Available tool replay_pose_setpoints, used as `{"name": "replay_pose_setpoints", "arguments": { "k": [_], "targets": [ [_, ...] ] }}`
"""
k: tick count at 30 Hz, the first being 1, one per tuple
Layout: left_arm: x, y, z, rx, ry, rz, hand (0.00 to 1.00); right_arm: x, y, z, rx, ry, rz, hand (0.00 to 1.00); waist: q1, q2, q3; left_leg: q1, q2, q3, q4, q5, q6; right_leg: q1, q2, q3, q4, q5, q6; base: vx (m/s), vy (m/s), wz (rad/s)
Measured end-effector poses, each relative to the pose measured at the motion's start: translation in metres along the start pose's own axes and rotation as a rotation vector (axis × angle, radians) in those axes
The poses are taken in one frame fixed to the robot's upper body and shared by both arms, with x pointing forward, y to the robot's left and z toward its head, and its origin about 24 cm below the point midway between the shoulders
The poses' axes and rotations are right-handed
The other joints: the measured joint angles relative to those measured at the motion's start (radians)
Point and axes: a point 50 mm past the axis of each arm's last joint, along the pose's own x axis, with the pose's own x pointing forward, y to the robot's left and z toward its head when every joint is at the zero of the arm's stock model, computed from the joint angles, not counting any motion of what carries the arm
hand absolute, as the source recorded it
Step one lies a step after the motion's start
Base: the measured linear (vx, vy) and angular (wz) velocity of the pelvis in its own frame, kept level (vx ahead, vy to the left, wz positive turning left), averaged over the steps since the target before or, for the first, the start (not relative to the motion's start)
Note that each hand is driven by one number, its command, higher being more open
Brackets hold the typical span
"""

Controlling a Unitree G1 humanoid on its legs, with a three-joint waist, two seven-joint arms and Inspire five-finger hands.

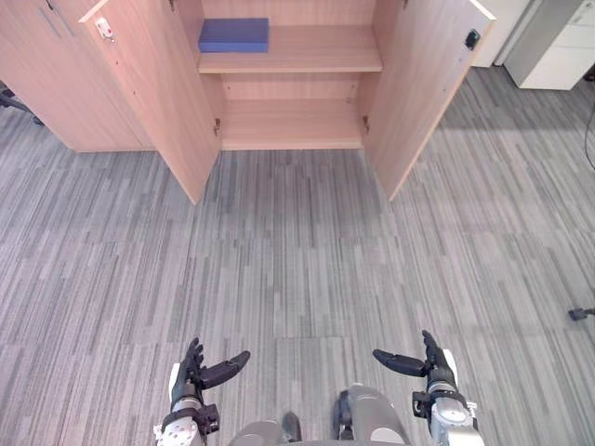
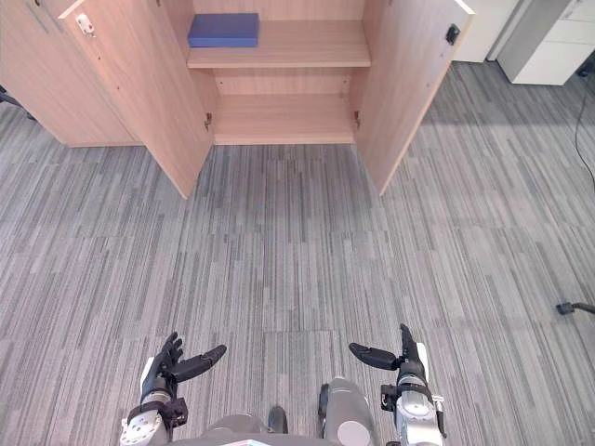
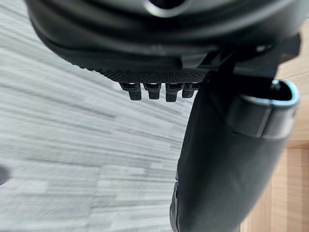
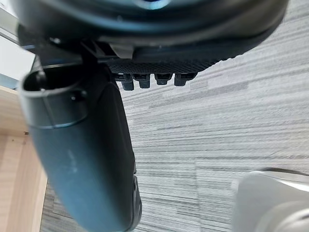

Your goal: Walk over to the cabinet, pick up the folder, carry it to the office cabinet, place the folder inside the office cabinet, then close the office cabinet door

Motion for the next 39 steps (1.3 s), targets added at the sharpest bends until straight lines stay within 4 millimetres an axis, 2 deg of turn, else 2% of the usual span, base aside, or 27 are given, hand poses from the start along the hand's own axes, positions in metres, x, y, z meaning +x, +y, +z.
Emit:
{"name": "replay_pose_setpoints", "arguments": {
  "k": [2, 3, 4, 5, 7, 10, 11, 13, 14, 16, 18, 19, 20, 21, 23, 24, 25, 26, 27, 28, 30, 32, 33, 34, 35, 36, 39],
  "targets": [
    [0.006, -0.005, 0.012, -0.007, -0.037, -0.007, 1.00, 0.002, -0.003, 0.004, -0.019, -0.013, 0.001, 1.00, -0.015, 0.023, 0.025, 0.034, 0.047, -0.026, -0.021, -0.011, -0.022, -0.056, 0.029, -0.033, -0.147, 0.071, -0.001, 0.50, -0.091, 0.58],
    [0.008, -0.007, 0.015, -0.009, -0.049, -0.009, 1.00, 0.001, -0.004, 0.002, -0.020, -0.013, 0.000, 1.00, -0.018, 0.025, 0.029, 0.053, 0.065, -0.028, -0.022, -0.025, -0.049, -0.078, 0.035, -0.043, -0.252, 0.157, -0.004, 0.58, -0.114, 0.59],
    [0.009, -0.007, 0.016, -0.009, -0.052, -0.006, 1.00, -0.003, -0.005, -0.002, -0.021, -0.003, -0.003, 1.00, -0.021, 0.014, 0.028, 0.090, 0.077, -0.028, -0.023, -0.052, -0.097, -0.080, 0.041, -0.044, -0.375, 0.307, -0.020, 0.68, -0.144, 0.44],
    [0.007, -0.009, 0.011, -0.013, -0.034, -0.005, 1.00, -0.004, -0.010, -0.005, -0.028, 0.002, -0.012, 1.00, -0.023, 0.022, 0.030, 0.130, 0.101, -0.030, -0.014, -0.072, -0.131, -0.072, 0.042, -0.063, -0.356, 0.427, -0.069, 0.81, -0.195, 0.37],
    [0.010, -0.014, 0.013, -0.018, -0.037, -0.030, 1.00, 0.001, -0.008, 0.007, -0.010, -0.028, -0.016, 1.00, -0.042, 0.027, 0.038, 0.084, 0.122, -0.022, 0.104, -0.004, -0.227, -0.077, 0.035, -0.079, -0.256, 0.333, -0.087, 0.71, -0.214, 0.34],
    [0.004, -0.020, 0.005, -0.044, -0.016, -0.040, 1.00, -0.001, -0.007, 0.005, -0.023, -0.028, -0.006, 1.00, -0.036, 0.005, 0.061, -0.056, 0.150, 0.012, 0.585, 0.293, -0.243, 0.121, 0.030, -0.082, -0.289, 0.227, -0.087, 0.61, -0.223, 0.22],
    [0.002, -0.019, 0.004, -0.046, -0.020, -0.039, 1.00, -0.001, -0.003, 0.007, -0.019, -0.035, 0.005, 1.00, -0.025, 0.003, 0.066, -0.161, 0.202, 0.043, 0.828, 0.224, -0.218, 0.218, 0.053, -0.078, -0.341, 0.211, -0.100, 0.69, -0.200, -0.11],
    [0.004, -0.020, 0.009, -0.048, -0.039, -0.043, 1.00, -0.001, 0.004, 0.015, 0.023, -0.072, 0.012, 1.00, 0.017, -0.022, 0.079, -0.315, 0.243, 0.118, 0.970, 0.117, -0.160, 0.338, 0.060, -0.055, -0.417, 0.184, -0.100, 0.54, -0.138, -0.18],
    [0.004, -0.021, 0.010, -0.049, -0.044, -0.046, 1.00, -0.001, 0.006, 0.019, 0.041, -0.089, 0.014, 1.00, 0.030, -0.029, 0.083, -0.384, 0.251, 0.147, 0.950, 0.084, -0.137, 0.390, 0.062, -0.045, -0.460, 0.176, -0.098, 0.40, -0.055, -0.18],
    [0.003, -0.020, 0.008, -0.045, -0.036, -0.052, 1.00, 0.001, 0.006, 0.023, 0.047, -0.104, 0.013, 1.00, 0.053, -0.045, 0.086, -0.508, 0.209, 0.182, 0.667, 0.044, -0.121, 0.492, 0.047, -0.018, -0.523, 0.144, -0.076, 0.57, -0.028, -0.30],
    [0.002, -0.019, 0.002, -0.042, -0.011, -0.050, 1.00, 0.005, 0.003, 0.022, 0.066, -0.078, -0.007, 1.00, 0.069, -0.053, 0.088, -0.531, 0.138, 0.150, 0.321, 0.113, -0.137, 0.551, 0.022, 0.019, -0.542, 0.109, -0.045, 0.59, 0.083, -0.62],
    [0.000, -0.018, -0.001, -0.042, 0.001, -0.048, 1.00, 0.006, 0.000, 0.018, 0.069, -0.058, -0.024, 1.00, 0.088, -0.047, 0.083, -0.529, 0.113, 0.122, 0.158, 0.233, -0.142, 0.592, 0.018, 0.057, -0.571, 0.086, -0.022, 0.76, 0.207, -0.91],
    [-0.001, -0.017, -0.003, -0.039, 0.008, -0.044, 1.00, 0.006, -0.001, 0.015, 0.067, -0.045, -0.027, 1.00, 0.099, -0.049, 0.081, -0.521, 0.107, 0.115, 0.166, 0.300, -0.130, 0.610, 0.012, 0.079, -0.575, 0.073, -0.011, 0.65, 0.214, -0.74],
    [0.001, -0.014, -0.004, -0.030, 0.017, -0.032, 1.00, 0.005, 0.002, 0.008, 0.069, -0.018, -0.022, 1.00, 0.093, -0.077, 0.062, -0.521, 0.069, 0.114, 0.188, 0.320, -0.052, 0.612, -0.027, 0.098, -0.552, 0.054, 0.002, 0.81, 0.286, -0.15],
    [0.004, -0.019, 0.003, -0.031, -0.004, -0.040, 1.00, 0.003, -0.001, 0.000, 0.071, 0.014, -0.034, 1.00, 0.064, -0.087, 0.048, -0.517, 0.040, 0.123, 0.243, 0.253, -0.015, 0.564, -0.071, 0.130, -0.406, 0.051, 0.010, 0.75, 0.253, 0.04],
    [0.003, -0.018, 0.001, -0.027, 0.004, -0.039, 1.00, 0.002, 0.000, -0.005, 0.069, 0.037, -0.030, 1.00, 0.063, -0.092, 0.047, -0.465, 0.031, 0.141, 0.272, 0.188, -0.011, 0.524, -0.087, 0.165, -0.223, 0.059, 0.054, 0.63, 0.211, -0.26],
    [0.003, -0.016, -0.002, -0.020, 0.016, -0.034, 1.00, 0.000, 0.003, -0.008, 0.068, 0.048, -0.022, 1.00, 0.052, -0.093, 0.048, -0.385, 0.018, 0.146, 0.270, 0.136, -0.003, 0.460, -0.110, 0.189, 0.018, 0.119, 0.170, 0.61, 0.188, -0.27],
    [0.003, -0.015, -0.002, -0.016, 0.019, -0.032, 1.00, -0.001, 0.005, -0.009, 0.069, 0.052, -0.015, 1.00, 0.044, -0.093, 0.048, -0.340, 0.014, 0.149, 0.262, 0.115, 0.001, 0.418, -0.116, 0.198, 0.146, 0.128, 0.202, 0.47, 0.119, -0.18],
    [0.003, -0.011, -0.003, -0.006, 0.021, -0.024, 1.00, -0.001, 0.010, -0.009, 0.063, 0.053, 0.004, 1.00, 0.041, -0.092, 0.048, -0.274, 0.012, 0.152, 0.243, 0.092, 0.003, 0.357, -0.124, 0.195, 0.312, 0.112, 0.174, 0.53, 0.072, -0.27],
    [0.003, -0.007, -0.002, 0.017, 0.018, -0.019, 1.00, -0.002, 0.019, -0.008, 0.030, 0.048, 0.048, 1.00, 0.034, -0.087, 0.045, -0.161, 0.017, 0.157, 0.177, 0.078, 0.002, 0.267, -0.125, 0.155, 0.433, 0.069, 0.098, 0.60, 0.042, -0.28],
    [0.005, -0.004, 0.001, 0.029, 0.006, -0.017, 1.00, -0.002, 0.026, -0.005, 0.014, 0.033, 0.080, 1.00, 0.029, -0.075, 0.043, -0.074, 0.038, 0.155, 0.109, 0.071, -0.010, 0.188, -0.112, 0.091, 0.405, 0.036, 0.050, 0.53, -0.025, -0.11],
    [0.007, 0.001, 0.003, 0.040, 0.004, -0.007, 1.00, -0.001, 0.032, -0.001, 0.000, 0.022, 0.105, 1.00, 0.013, -0.070, 0.046, -0.005, 0.081, 0.155, 0.084, 0.069, -0.013, 0.094, -0.067, 0.030, 0.151, 0.007, 0.013, 0.49, -0.131, 0.14],
    [0.007, 0.001, 0.002, 0.041, 0.007, -0.007, 1.00, -0.001, 0.032, -0.002, -0.001, 0.023, 0.104, 1.00, 0.011, -0.071, 0.045, 0.006, 0.088, 0.152, 0.084, 0.067, -0.017, 0.086, -0.055, 0.024, 0.060, 0.018, 0.015, 0.51, -0.184, 0.31],
    [0.007, 0.005, 0.000, 0.052, 0.018, 0.002, 1.00, -0.003, 0.030, -0.005, -0.003, 0.032, 0.100, 1.00, 0.009, -0.087, 0.032, 0.031, 0.085, 0.139, 0.092, 0.040, -0.073, 0.097, -0.027, 0.030, -0.227, 0.157, 0.003, 0.54, -0.203, 0.38],
    [0.006, 0.004, -0.005, 0.048, 0.038, 0.002, 1.00, -0.005, 0.024, -0.014, -0.013, 0.055, 0.087, 1.00, 0.007, -0.092, 0.027, 0.051, 0.092, 0.127, 0.105, 0.006, -0.121, 0.101, -0.024, 0.048, -0.269, 0.299, -0.048, 0.55, -0.191, 0.28],
    [0.005, -0.003, -0.012, 0.030, 0.073, -0.003, 1.00, -0.003, 0.017, -0.015, -0.033, 0.070, 0.070, 1.00, 0.017, -0.055, 0.014, 0.046, 0.128, 0.121, 0.132, -0.003, -0.132, 0.095, 0.002, 0.034, -0.233, 0.283, -0.060, 0.64, -0.211, 0.08],
    [0.001, -0.019, -0.020, -0.002, 0.098, -0.040, 1.00, -0.004, 0.009, -0.016, -0.018, 0.072, 0.038, 1.00, 0.010, -0.053, 0.007, -0.074, 0.175, 0.110, 0.470, 0.065, -0.177, 0.187, 0.006, 0.029, -0.258, 0.195, -0.070, 0.50, -0.184, 0.07]
  ]
}}
